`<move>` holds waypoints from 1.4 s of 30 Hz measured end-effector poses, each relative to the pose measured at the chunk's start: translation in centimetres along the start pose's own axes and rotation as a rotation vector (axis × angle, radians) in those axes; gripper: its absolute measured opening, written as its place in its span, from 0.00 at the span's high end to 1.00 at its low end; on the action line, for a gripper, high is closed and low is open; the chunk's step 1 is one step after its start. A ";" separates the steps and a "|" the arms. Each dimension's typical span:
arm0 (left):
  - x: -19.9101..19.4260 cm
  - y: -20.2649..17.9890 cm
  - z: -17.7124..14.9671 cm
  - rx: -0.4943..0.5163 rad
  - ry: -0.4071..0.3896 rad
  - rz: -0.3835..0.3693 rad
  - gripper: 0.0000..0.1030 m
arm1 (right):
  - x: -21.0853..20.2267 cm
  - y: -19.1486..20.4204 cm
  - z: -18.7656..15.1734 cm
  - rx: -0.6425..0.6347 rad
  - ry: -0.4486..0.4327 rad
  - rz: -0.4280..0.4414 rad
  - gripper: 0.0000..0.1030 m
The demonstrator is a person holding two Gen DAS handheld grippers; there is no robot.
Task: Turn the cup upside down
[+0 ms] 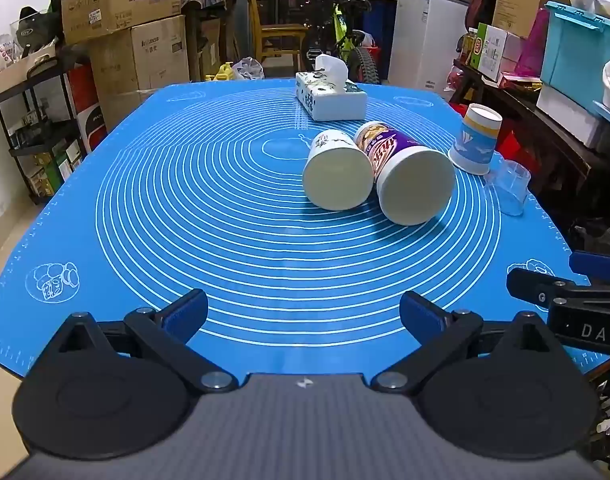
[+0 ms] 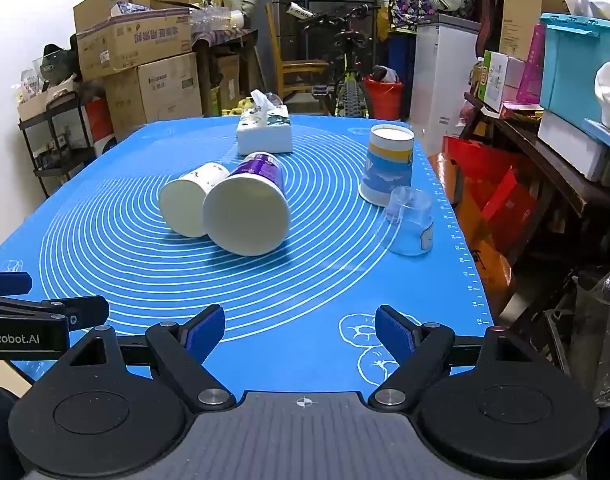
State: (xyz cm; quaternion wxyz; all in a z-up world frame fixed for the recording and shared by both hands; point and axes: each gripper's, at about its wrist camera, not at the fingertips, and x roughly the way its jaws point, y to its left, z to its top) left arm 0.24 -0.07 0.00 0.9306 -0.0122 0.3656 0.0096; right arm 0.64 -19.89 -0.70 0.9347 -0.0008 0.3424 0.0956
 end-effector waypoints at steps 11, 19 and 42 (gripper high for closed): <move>0.3 -0.1 -0.5 0.017 0.000 -0.002 0.02 | 0.0 0.0 0.0 0.001 0.003 -0.002 0.18; 0.4 -0.2 -0.5 0.025 -0.001 0.001 0.02 | 0.0 -0.1 -0.1 0.001 0.002 -0.004 0.18; 0.4 -0.3 -0.4 0.028 0.001 0.003 0.02 | 0.0 -0.1 -0.1 0.000 0.002 -0.004 0.18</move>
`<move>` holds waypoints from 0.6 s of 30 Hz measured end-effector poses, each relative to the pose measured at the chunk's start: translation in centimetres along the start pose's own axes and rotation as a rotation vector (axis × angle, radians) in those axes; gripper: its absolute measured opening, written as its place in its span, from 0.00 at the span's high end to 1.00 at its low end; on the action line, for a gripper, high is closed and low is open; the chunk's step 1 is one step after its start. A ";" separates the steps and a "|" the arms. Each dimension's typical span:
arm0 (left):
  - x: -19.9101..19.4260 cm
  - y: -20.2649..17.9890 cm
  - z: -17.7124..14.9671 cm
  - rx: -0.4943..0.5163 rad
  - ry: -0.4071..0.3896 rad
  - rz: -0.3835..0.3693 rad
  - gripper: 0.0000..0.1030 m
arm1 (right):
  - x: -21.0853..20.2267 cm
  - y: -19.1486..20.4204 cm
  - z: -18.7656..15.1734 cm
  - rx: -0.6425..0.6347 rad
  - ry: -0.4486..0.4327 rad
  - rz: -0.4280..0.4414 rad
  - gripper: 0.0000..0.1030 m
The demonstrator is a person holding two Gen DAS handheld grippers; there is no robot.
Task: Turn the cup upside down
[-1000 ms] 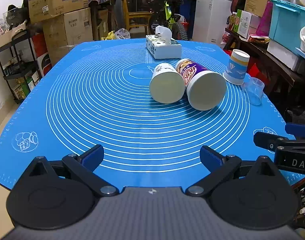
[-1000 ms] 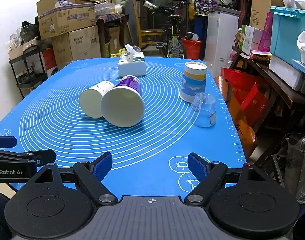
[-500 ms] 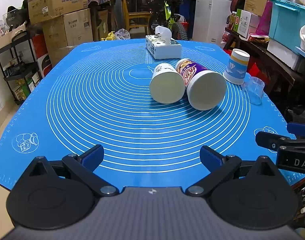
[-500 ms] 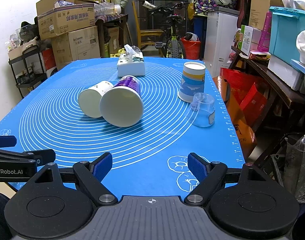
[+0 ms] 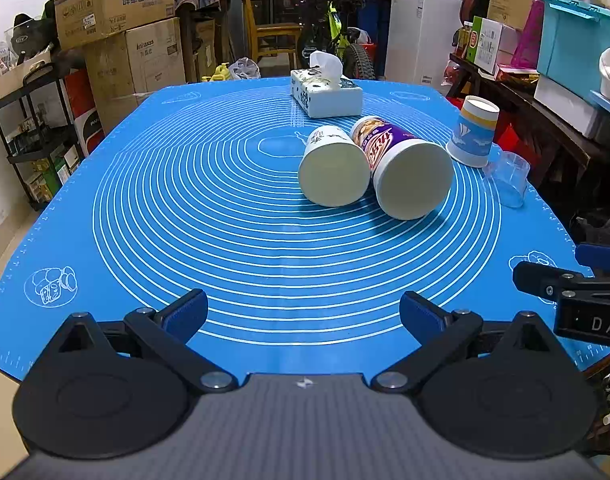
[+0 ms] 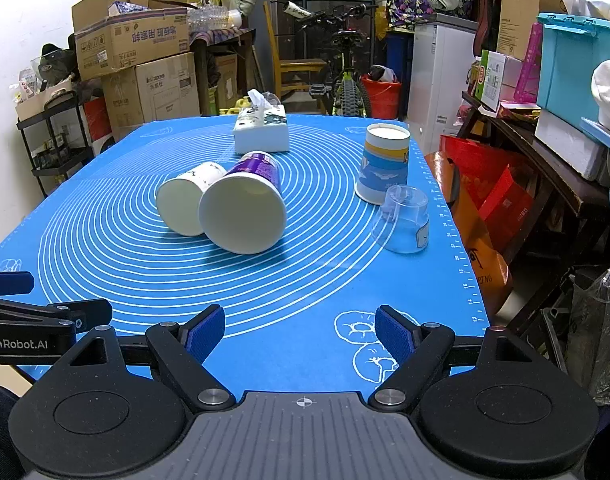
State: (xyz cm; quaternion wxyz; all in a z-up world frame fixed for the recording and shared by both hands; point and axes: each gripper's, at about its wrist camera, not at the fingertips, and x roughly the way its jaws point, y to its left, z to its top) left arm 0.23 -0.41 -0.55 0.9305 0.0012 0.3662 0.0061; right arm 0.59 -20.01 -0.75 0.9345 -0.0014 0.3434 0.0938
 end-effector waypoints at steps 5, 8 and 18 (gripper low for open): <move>0.0 -0.1 -0.1 0.004 -0.002 0.000 0.02 | 0.0 0.0 0.0 0.001 0.000 0.000 0.18; 0.1 -0.1 -0.1 0.004 -0.002 0.001 0.02 | 0.0 0.0 0.0 0.000 0.000 0.000 0.18; 0.1 -0.1 -0.1 0.003 -0.002 0.002 0.02 | -0.1 -0.1 -0.1 0.001 0.000 0.002 0.18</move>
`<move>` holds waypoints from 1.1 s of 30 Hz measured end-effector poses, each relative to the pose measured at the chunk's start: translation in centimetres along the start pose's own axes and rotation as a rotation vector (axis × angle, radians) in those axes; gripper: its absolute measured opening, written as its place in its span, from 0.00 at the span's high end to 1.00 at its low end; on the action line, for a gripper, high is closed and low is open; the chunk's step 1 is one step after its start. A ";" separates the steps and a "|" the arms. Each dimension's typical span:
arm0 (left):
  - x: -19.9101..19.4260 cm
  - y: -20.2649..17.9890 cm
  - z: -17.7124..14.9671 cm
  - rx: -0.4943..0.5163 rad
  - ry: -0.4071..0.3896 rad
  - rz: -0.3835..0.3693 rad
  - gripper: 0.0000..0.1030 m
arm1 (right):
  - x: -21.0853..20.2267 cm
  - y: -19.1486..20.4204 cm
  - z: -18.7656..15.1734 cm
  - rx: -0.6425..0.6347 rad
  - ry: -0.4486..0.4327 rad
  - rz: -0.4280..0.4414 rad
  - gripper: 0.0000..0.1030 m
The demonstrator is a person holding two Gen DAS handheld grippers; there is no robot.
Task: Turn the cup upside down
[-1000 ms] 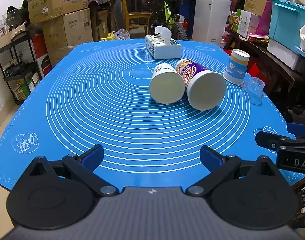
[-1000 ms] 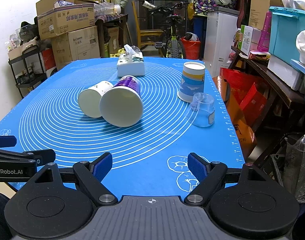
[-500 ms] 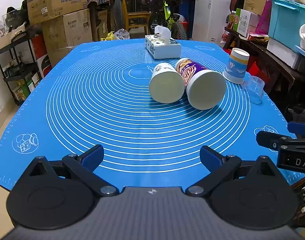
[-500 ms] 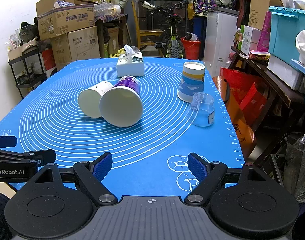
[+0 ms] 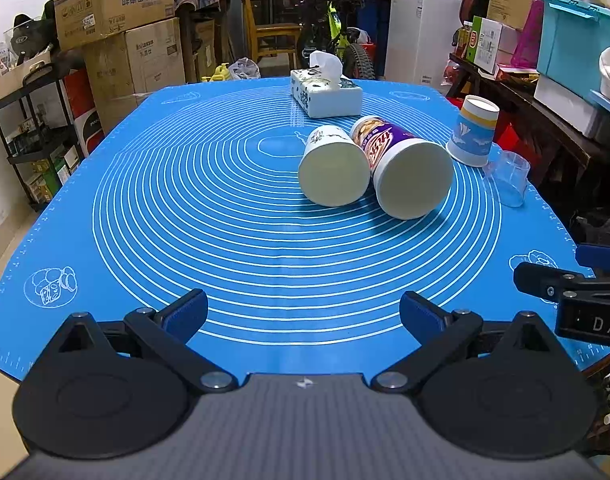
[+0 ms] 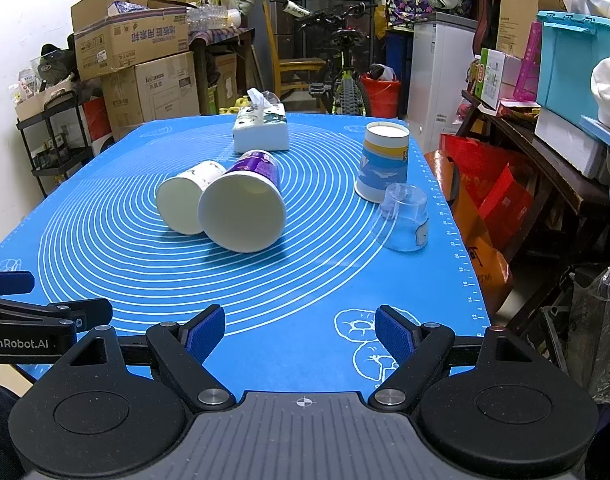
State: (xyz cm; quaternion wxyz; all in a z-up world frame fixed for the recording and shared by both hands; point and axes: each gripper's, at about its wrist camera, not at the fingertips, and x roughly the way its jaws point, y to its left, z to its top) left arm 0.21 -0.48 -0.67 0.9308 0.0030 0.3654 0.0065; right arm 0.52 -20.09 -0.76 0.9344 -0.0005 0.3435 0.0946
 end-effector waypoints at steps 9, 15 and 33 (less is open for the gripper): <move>0.1 0.1 -0.1 0.002 0.003 0.001 0.02 | -0.3 -0.4 -0.3 0.005 -0.003 0.002 0.18; 0.1 0.1 -0.2 0.002 0.004 0.002 0.02 | -0.3 -0.4 -0.3 0.004 -0.003 0.003 0.18; 0.7 1.1 1.1 -0.016 -0.005 0.026 0.02 | 0.6 -0.3 1.5 0.003 -0.036 0.023 0.18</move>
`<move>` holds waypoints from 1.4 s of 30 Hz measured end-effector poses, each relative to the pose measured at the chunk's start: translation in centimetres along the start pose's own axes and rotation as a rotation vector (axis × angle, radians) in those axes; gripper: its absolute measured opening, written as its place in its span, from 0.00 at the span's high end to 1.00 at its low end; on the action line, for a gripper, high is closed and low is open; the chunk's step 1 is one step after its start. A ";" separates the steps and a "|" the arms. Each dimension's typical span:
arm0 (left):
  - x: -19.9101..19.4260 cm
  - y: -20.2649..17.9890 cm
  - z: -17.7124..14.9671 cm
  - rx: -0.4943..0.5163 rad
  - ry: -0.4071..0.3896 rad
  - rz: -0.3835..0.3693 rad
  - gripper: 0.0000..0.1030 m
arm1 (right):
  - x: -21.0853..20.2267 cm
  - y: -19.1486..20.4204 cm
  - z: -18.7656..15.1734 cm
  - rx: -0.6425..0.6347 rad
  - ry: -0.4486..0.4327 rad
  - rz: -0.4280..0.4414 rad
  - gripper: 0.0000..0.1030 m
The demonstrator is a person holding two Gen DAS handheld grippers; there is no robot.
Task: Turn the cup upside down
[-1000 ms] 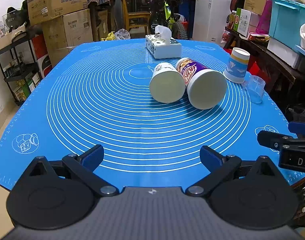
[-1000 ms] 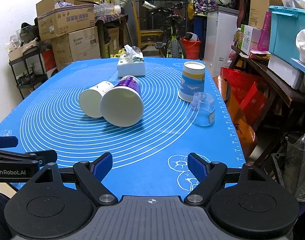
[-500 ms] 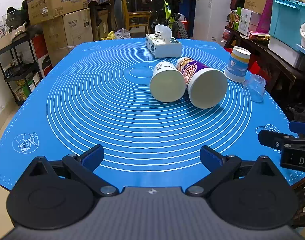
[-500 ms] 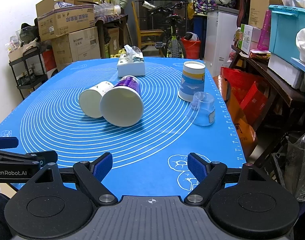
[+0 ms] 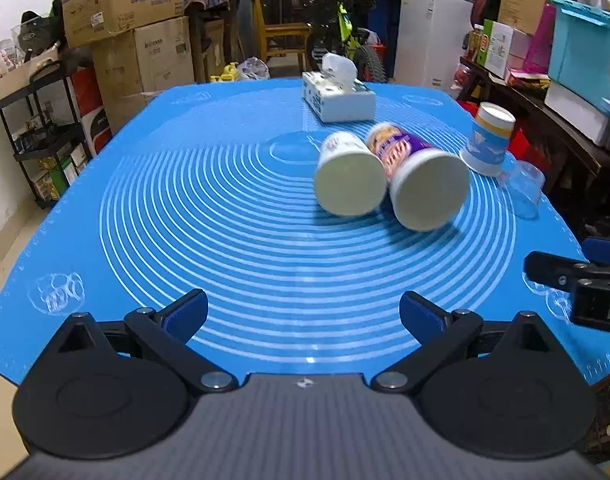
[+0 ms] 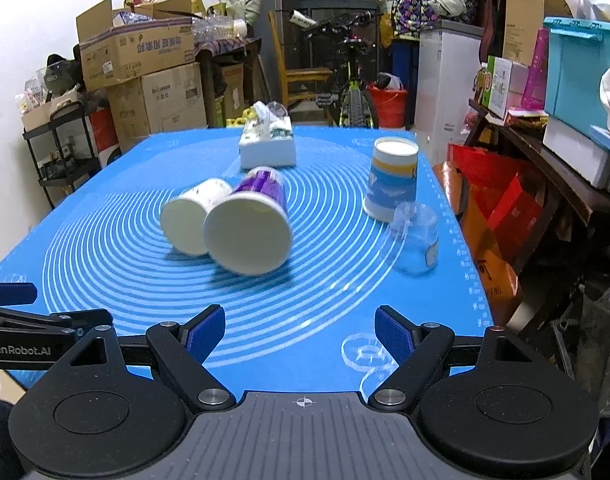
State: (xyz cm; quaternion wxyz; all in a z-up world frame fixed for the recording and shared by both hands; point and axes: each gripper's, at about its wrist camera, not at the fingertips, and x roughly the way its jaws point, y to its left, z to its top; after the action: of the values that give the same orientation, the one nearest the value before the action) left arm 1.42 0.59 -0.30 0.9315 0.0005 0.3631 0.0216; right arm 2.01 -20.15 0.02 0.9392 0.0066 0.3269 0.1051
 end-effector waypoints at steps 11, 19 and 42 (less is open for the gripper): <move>2.2 0.4 5.4 -0.003 -0.102 0.029 0.02 | 2.3 -1.1 4.0 -0.016 -0.074 -0.002 0.18; 5.6 -1.0 9.1 0.030 -0.138 0.004 0.02 | 4.9 -2.0 5.2 -0.012 -0.072 -0.012 0.18; 13.0 -0.6 10.4 -0.081 0.087 -0.162 0.25 | 7.5 -2.9 4.9 0.001 -0.041 -0.031 0.18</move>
State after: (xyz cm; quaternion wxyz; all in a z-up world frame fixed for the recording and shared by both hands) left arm 18.01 0.63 -1.45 0.9127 -0.0677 0.4011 -0.0392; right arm 11.29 -21.24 -0.92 0.9473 0.0043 0.3075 0.0900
